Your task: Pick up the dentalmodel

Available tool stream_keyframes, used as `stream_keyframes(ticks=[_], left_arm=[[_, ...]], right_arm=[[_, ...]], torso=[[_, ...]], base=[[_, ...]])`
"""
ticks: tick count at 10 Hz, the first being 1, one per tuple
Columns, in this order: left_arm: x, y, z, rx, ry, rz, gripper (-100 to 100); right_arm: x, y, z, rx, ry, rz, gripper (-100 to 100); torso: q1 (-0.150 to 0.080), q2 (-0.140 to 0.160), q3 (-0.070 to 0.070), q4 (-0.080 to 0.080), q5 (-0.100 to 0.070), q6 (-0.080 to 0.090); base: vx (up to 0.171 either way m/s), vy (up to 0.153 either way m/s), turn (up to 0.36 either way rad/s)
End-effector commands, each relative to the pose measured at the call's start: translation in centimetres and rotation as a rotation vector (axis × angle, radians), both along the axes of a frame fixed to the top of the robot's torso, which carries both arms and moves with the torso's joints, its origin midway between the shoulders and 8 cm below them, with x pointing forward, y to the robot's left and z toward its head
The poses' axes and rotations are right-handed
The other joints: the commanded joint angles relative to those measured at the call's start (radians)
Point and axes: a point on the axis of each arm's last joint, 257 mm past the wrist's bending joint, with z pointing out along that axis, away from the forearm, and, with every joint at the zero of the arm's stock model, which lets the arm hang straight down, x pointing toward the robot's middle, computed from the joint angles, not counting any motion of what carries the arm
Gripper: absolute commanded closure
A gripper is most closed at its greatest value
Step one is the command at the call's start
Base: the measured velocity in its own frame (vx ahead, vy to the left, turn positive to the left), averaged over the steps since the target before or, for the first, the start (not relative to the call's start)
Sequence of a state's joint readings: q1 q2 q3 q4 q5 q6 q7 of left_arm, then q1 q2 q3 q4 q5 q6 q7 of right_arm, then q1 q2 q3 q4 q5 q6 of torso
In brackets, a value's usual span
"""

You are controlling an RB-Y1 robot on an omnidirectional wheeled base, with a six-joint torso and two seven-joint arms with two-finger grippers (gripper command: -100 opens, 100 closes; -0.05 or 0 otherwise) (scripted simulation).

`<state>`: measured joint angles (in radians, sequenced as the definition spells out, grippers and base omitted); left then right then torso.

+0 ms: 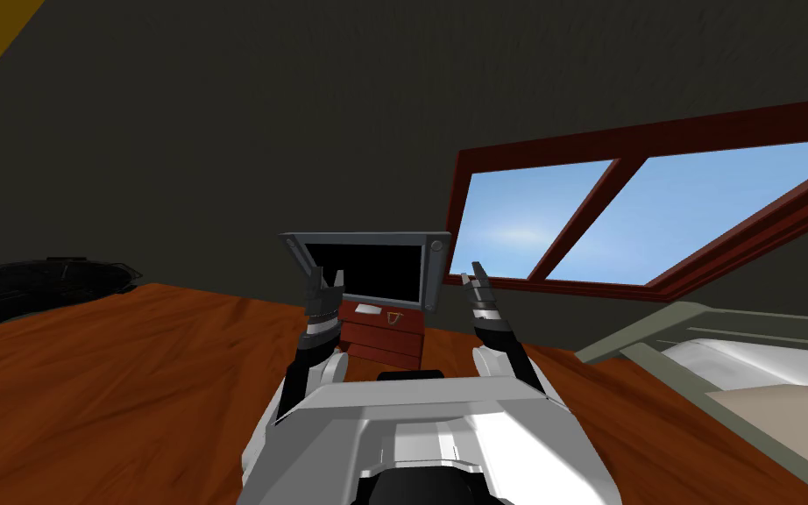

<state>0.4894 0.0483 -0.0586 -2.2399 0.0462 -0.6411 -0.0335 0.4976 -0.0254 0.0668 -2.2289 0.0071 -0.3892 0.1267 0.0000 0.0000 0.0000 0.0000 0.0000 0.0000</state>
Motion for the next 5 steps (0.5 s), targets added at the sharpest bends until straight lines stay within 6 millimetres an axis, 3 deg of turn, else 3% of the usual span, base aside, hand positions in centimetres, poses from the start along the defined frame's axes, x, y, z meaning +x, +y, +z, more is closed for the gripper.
stream_keyframes(ticks=[1,5], left_arm=[[1.2,-0.1,-0.8,0.039,0.04,0.002,-100],[4.9,0.6,-3.0,0.123,0.151,0.044,-100]], right_arm=[[0.0,0.0,0.0,0.0,0.0,0.0,0],[0.0,0.0,0.0,0.0,0.0,0.0,0]], torso=[[0.0,0.0,0.0,0.0,0.0,0.0],[-0.003,0.003,0.002,0.001,-0.001,0.0]], base=[[-0.021,-0.02,0.026],[-0.057,-0.041,0.039]])
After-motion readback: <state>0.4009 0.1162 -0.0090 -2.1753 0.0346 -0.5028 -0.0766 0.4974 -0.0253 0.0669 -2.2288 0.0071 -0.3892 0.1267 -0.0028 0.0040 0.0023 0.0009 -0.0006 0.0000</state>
